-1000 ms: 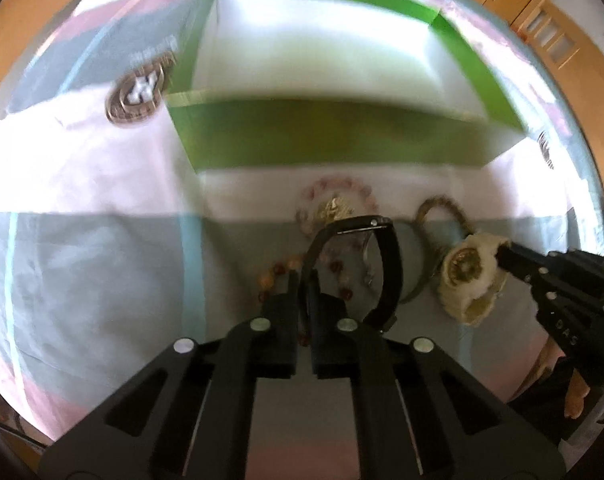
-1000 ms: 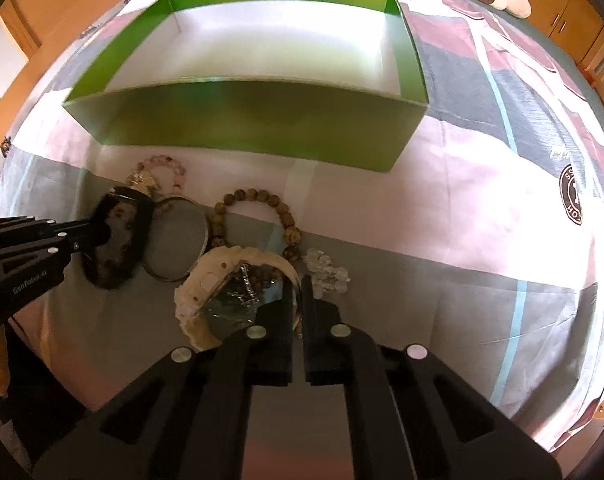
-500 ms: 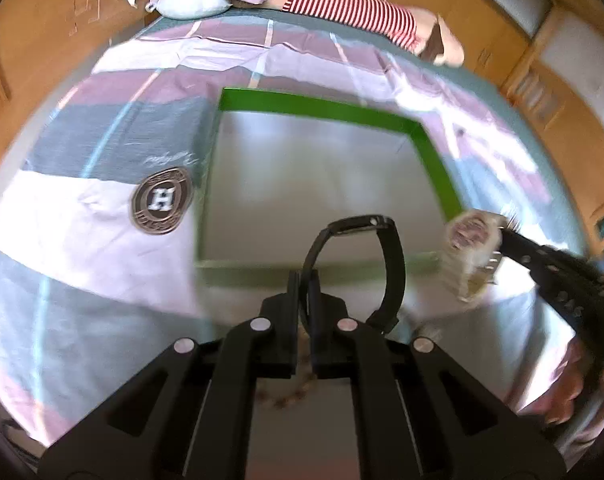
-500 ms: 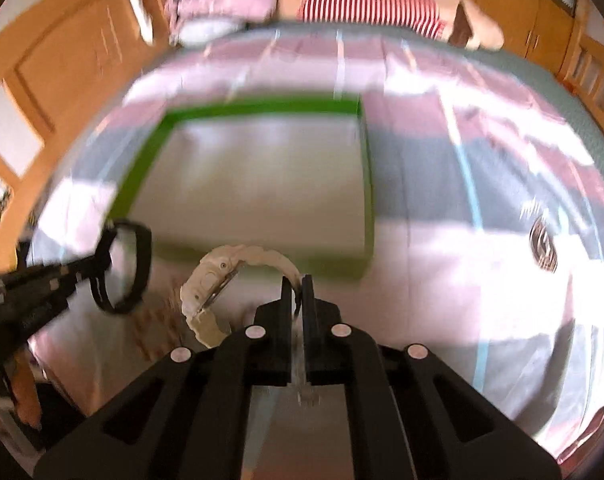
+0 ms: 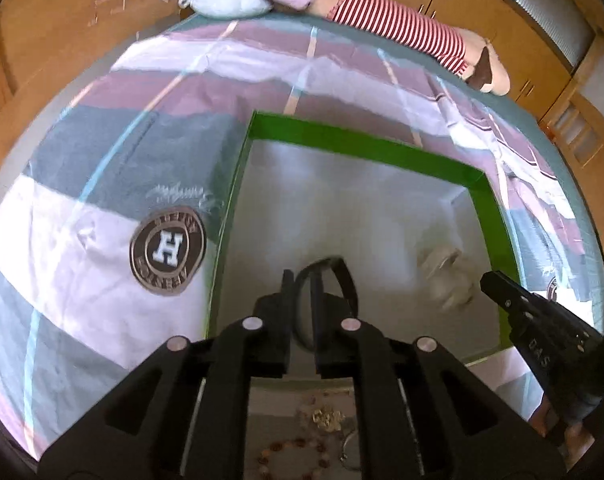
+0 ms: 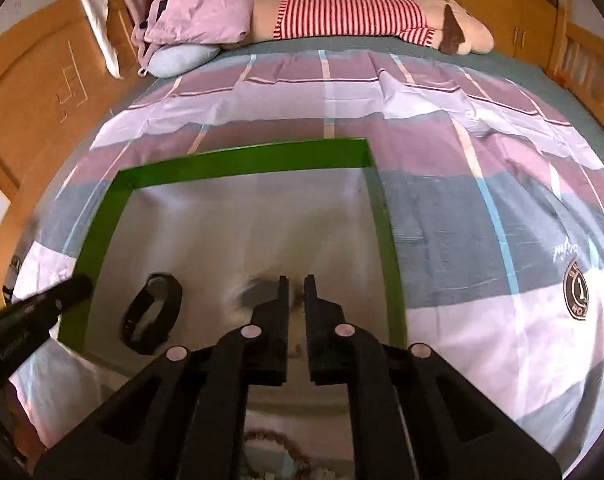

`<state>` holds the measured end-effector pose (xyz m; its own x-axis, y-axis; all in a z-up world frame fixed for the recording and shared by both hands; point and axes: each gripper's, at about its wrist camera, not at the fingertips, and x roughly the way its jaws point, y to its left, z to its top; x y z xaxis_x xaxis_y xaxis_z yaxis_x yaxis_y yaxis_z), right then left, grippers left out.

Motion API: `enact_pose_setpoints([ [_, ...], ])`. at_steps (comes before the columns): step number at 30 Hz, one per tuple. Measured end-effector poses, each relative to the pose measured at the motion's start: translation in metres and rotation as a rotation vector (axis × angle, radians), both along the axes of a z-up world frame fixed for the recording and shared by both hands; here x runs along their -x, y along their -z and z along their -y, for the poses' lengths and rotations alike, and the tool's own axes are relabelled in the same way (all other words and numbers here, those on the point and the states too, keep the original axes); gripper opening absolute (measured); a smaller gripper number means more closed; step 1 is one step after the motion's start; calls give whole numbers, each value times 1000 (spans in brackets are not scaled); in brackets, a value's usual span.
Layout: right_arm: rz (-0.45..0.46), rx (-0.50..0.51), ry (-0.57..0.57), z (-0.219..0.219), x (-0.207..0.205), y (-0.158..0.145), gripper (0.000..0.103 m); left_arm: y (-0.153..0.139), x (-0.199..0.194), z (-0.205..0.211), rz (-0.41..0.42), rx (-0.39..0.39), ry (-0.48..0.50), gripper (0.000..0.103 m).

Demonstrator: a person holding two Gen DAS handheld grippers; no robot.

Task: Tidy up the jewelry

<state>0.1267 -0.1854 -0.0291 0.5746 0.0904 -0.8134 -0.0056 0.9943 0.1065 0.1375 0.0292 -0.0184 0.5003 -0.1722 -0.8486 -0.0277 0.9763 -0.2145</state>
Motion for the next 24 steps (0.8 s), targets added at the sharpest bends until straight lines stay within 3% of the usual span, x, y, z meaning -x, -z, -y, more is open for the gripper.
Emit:
enact_pose_setpoints([
  [3,-23,-2,-19,-2,6,-1,7,-6,15,0,0,-9,37,10],
  [5,-22,-28,-30,1,16,-13,7,-10,34,-1,-13,-22,79,20],
  [6,-29,-42,-34,3,23,-19,13,-10,42,-1,-35,-26,97,29],
  [7,-43,-56,-42,5,30,-23,19,-8,50,0,-76,-26,121,31],
  [8,-69,-69,-61,6,41,-27,35,-5,54,0,-96,-16,142,31],
  [9,-94,-71,-80,6,50,-29,43,-2,58,0,-115,3,167,31],
  [12,-134,-90,-150,6,74,-28,43,16,66,0,-186,-10,190,31],
  [15,-187,-38,-147,9,83,-11,41,35,68,7,-237,-44,195,31],
  [18,-267,-17,-130,12,81,12,33,41,70,18,-238,-47,223,35],
  [20,-307,-10,-145,10,81,24,33,44,69,25,-227,-46,233,41],
  [24,-345,32,-143,9,81,32,33,52,63,36,-232,-62,232,41],
])
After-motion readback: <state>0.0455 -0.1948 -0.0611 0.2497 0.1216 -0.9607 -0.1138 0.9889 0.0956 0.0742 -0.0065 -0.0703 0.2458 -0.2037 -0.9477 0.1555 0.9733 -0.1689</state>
